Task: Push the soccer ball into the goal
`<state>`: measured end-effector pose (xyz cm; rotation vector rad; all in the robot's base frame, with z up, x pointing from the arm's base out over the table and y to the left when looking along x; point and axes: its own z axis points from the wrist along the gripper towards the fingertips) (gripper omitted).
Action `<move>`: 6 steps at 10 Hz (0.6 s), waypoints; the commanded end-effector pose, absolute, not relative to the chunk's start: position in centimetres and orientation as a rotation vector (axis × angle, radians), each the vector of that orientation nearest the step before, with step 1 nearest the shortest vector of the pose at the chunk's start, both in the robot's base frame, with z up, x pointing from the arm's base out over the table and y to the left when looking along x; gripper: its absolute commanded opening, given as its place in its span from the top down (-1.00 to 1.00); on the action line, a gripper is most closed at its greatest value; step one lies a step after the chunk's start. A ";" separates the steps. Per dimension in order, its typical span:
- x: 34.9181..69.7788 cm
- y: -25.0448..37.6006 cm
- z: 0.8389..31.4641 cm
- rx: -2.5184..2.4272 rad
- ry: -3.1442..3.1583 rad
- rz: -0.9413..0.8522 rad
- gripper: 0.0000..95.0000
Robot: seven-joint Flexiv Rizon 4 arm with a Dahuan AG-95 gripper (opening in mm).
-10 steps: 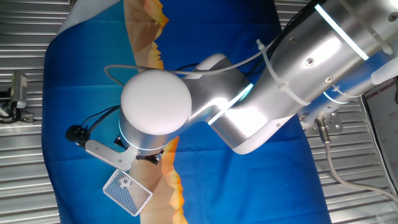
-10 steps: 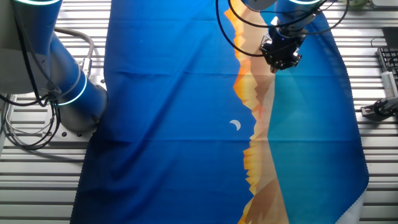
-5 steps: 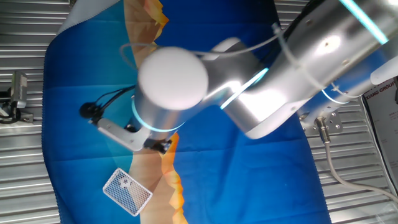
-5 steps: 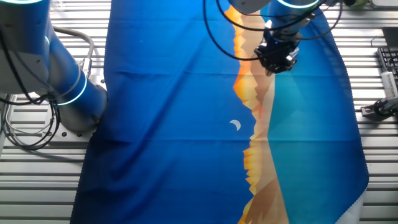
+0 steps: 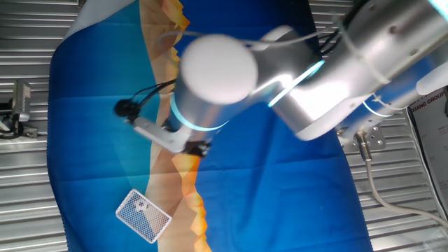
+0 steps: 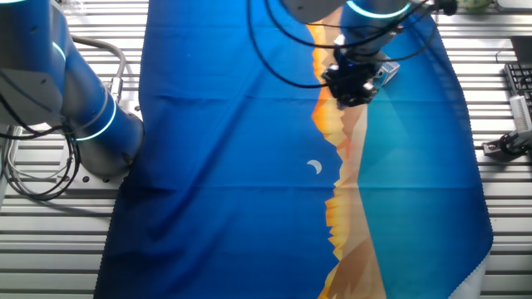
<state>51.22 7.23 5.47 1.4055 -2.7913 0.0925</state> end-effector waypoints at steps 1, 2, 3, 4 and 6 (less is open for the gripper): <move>49.2 7.4 4.7 1.362 -2.820 0.085 1.00; 48.9 7.5 4.7 1.348 -2.829 0.073 1.00; 48.7 7.7 5.1 1.347 -2.833 0.071 1.00; 48.5 7.9 5.5 1.328 -2.846 0.069 1.00; 48.5 8.2 5.8 1.336 -2.850 0.053 1.00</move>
